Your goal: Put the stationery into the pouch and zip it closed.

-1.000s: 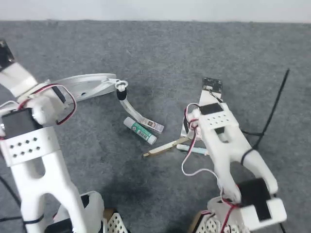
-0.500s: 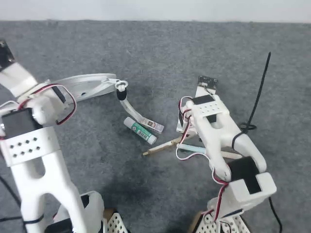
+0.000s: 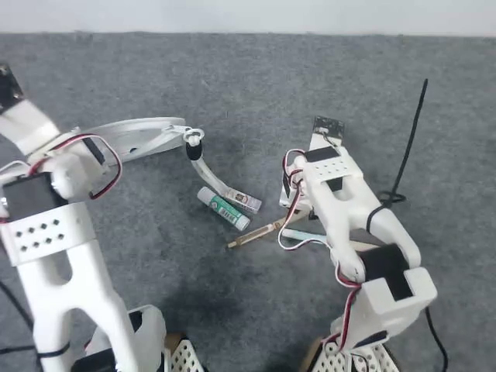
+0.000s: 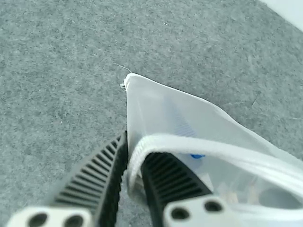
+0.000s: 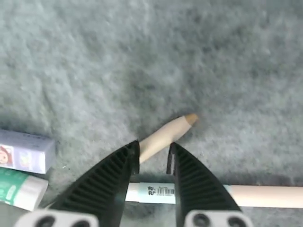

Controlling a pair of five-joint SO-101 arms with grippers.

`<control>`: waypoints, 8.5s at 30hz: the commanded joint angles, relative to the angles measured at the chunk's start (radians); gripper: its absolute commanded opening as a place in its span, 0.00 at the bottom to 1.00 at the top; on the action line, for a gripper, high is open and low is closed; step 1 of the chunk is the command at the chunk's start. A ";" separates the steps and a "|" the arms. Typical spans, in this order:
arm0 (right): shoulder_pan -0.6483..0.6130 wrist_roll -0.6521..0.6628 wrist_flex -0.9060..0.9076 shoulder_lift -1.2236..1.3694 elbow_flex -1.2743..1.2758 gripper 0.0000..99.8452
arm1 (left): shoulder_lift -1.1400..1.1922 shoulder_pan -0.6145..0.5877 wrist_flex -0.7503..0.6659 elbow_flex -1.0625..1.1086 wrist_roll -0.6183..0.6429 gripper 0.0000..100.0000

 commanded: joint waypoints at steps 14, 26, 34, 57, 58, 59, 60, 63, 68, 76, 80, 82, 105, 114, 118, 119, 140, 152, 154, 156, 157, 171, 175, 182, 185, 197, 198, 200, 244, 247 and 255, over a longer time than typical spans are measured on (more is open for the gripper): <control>0.077 -0.008 0.007 0.174 -0.141 0.10 | -0.006 -0.002 -0.071 0.027 0.018 0.01; 0.031 -0.006 0.176 0.116 -0.241 0.01 | -0.006 -0.003 -0.072 0.027 0.018 0.01; -0.035 -0.003 0.317 -0.042 -0.272 0.01 | -0.006 -0.003 -0.072 0.027 0.018 0.01; -0.147 -0.003 0.472 -0.736 -0.264 0.01 | -0.006 0.005 -0.066 0.028 0.014 0.01; -0.171 -0.003 0.467 -0.776 -0.264 0.01 | -0.006 0.005 -0.066 0.028 0.014 0.01; -0.194 -0.003 0.463 -0.817 -0.264 0.01 | -0.006 0.005 -0.066 0.028 0.012 0.01; -0.216 -0.003 0.455 -0.855 -0.264 0.01 | -0.006 0.006 -0.066 0.028 0.012 0.01; -0.268 -0.003 0.398 -0.955 -0.264 0.01 | -0.008 0.052 -0.051 0.022 -0.014 0.01; -0.343 0.074 0.315 -1.092 -0.264 0.01 | -0.008 0.146 -0.014 -0.025 -0.023 0.01; -0.364 0.166 0.225 -1.199 -0.264 0.01 | -0.006 0.299 0.049 -0.087 -0.037 0.01; -0.364 0.186 0.148 -1.199 -0.264 0.01 | -0.002 0.334 0.069 -0.085 -0.063 0.01; -0.364 0.201 0.105 -1.199 -0.264 0.01 | -0.002 0.331 0.069 -0.085 -0.063 0.01; -0.357 0.448 -0.759 -1.210 0.218 0.01 | -0.002 0.330 0.063 -0.059 -0.068 0.01; -0.331 0.448 -0.805 -1.196 0.249 0.01 | -0.005 0.284 0.054 -0.058 -0.068 0.01; -0.331 0.448 -0.895 -1.179 0.353 0.01 | -0.005 0.285 0.055 -0.058 -0.068 0.01; -0.331 0.450 -0.941 -1.175 0.385 0.01 | -0.005 0.285 0.055 -0.058 -0.068 0.01; -0.381 0.657 -1.181 -1.167 0.730 0.01 | -0.006 0.282 0.023 -0.021 -0.068 0.01; -0.387 0.649 -0.984 -1.279 0.726 0.19 | -0.006 0.281 0.020 -0.007 -0.068 0.01; -0.387 0.649 -0.947 -1.320 0.726 0.19 | -0.006 0.281 0.009 0.002 -0.068 0.01; -0.387 0.649 -0.917 -1.349 0.726 0.19 | -0.006 0.281 0.008 0.002 -0.068 0.01; -0.387 0.649 -0.903 -1.360 0.726 0.19 | -0.006 0.281 0.008 0.002 -0.068 0.01; -0.492 0.577 -0.573 -1.419 0.571 0.14 | -0.006 0.245 0.005 0.002 -0.066 0.01; -0.565 0.577 -0.559 -1.419 0.568 0.11 | -0.006 0.247 0.005 0.002 -0.066 0.01; -0.544 0.578 -0.559 -1.419 0.568 0.09 | -0.006 0.244 0.005 0.002 -0.066 0.01; -0.515 0.578 -0.558 -1.419 0.565 0.09 | -0.006 0.244 0.005 0.002 -0.066 0.01; -0.463 0.612 -0.449 -1.417 0.545 0.10 | -0.006 0.058 -0.011 -0.008 -0.032 0.01; -0.463 0.621 -0.412 -1.417 0.531 0.12 | -0.006 0.043 -0.011 -0.008 -0.025 0.01; -0.463 0.623 -0.323 -1.415 0.502 0.14 | -0.006 0.018 -0.014 -0.008 -0.012 0.01; -0.163 1.249 0.030 -0.507 0.454 0.16 | -0.006 -0.014 -0.023 -0.004 -0.011 0.01; -0.163 1.249 -0.013 -0.456 0.454 0.16 | -0.006 -0.014 -0.023 -0.004 -0.011 0.01; -0.162 1.246 -0.140 -0.341 0.453 0.08 | -0.006 -0.014 -0.023 -0.004 -0.012 0.01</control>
